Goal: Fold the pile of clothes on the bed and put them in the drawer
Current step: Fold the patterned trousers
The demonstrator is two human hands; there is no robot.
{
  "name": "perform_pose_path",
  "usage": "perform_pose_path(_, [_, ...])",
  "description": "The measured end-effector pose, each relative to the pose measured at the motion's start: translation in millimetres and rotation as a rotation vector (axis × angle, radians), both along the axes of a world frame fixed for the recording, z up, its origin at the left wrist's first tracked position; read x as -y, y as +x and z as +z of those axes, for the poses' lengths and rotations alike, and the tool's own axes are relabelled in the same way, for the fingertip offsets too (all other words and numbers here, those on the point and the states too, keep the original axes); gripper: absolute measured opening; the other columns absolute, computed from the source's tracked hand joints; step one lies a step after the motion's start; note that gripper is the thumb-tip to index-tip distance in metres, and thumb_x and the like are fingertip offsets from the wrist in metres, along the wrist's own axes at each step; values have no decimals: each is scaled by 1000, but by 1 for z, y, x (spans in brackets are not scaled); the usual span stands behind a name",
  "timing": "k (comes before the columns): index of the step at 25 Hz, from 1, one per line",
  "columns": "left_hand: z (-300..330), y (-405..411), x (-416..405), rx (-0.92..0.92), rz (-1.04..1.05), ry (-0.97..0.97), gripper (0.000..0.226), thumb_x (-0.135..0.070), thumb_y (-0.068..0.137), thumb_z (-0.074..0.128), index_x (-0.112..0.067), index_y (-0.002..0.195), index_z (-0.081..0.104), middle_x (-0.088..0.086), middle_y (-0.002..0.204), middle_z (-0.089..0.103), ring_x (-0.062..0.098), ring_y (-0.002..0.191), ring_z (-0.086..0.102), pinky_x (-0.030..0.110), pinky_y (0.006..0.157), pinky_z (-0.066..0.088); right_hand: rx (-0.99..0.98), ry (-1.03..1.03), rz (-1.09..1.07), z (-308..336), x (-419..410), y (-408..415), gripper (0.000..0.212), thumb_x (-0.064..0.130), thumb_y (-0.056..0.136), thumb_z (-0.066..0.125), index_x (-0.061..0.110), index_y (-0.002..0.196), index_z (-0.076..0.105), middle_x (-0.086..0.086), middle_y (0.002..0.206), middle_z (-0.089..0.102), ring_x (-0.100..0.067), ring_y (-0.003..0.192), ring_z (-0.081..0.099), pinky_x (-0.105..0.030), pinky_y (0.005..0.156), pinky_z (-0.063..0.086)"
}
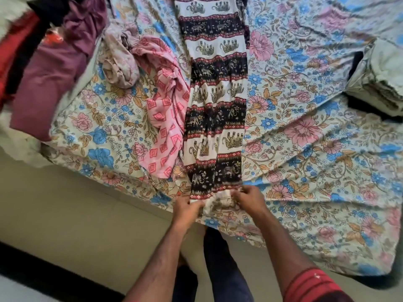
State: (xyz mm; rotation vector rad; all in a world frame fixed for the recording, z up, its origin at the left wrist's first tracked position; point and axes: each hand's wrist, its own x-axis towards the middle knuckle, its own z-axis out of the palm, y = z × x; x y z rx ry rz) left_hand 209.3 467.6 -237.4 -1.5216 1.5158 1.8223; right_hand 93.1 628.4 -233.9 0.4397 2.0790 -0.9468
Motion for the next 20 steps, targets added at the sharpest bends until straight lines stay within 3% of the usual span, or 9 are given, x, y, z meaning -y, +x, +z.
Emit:
perform_pose_path(1, [-2,2,-4,4,-18,-15,47,-35,76,84,-6,111,70,12,111,73,29,95,71,43,91,58,-14,-23,-94,0,-13,0,17,19,99,64,6,108,70,-13,102,72,-34,95,72,-52,88,61])
perform_pose_path(3, [-2,-1,-13,-51,-16,-30,39,-30,81,83,-4,106,71,10,106,74,33,95,71,55,98,55,-55,-44,-183,2,-30,0,20,27,101,62,9,101,69,-19,102,72,-37,93,71,-57,89,60])
perform_pose_path(5, [3,-10,-23,-81,39,-21,49,-33,82,83,-4,118,67,5,117,70,23,105,66,52,105,50,-102,-46,-76,9,-35,2,25,32,101,61,9,93,66,-16,92,70,-28,80,65,-51,80,59])
perform_pose_path(7, [7,-19,-35,-117,151,69,69,-38,78,84,-4,132,58,7,132,62,24,124,57,52,113,40,-175,-87,-68,18,-35,3,21,33,99,64,13,91,66,-6,87,68,-22,79,64,-43,75,57])
perform_pose_path(9, [20,-29,-44,-177,288,195,81,-35,73,88,-2,138,51,3,136,57,25,132,48,58,114,32,-232,-172,-194,28,-39,3,17,32,97,67,15,100,68,-5,95,70,-21,83,67,-39,72,59])
perform_pose_path(12, [19,-35,-49,-265,397,390,106,-34,50,93,-3,140,48,13,138,59,30,128,53,52,97,49,-238,-301,-354,37,-57,2,25,28,94,69,8,109,69,-7,101,69,-18,82,65,-37,67,60])
perform_pose_path(15, [13,-39,-59,-185,265,319,61,-17,71,85,-7,126,60,7,125,67,22,116,59,43,93,44,-270,-199,-283,31,-78,0,24,27,95,69,6,106,69,-13,100,70,-20,83,65,-30,64,57])
perform_pose_path(17, [8,-33,-63,-72,106,192,28,-9,84,77,-11,111,67,7,112,72,21,102,67,39,85,53,-249,-40,-170,18,-88,0,25,26,98,65,9,116,67,-14,107,72,-16,84,67,-20,61,51])
perform_pose_path(20, [3,-26,-63,-71,-62,182,22,-15,87,77,-10,106,67,9,105,73,25,95,72,39,84,61,-223,115,-105,5,-94,-6,32,19,103,60,11,133,59,-4,108,69,-10,78,65,-16,55,45])
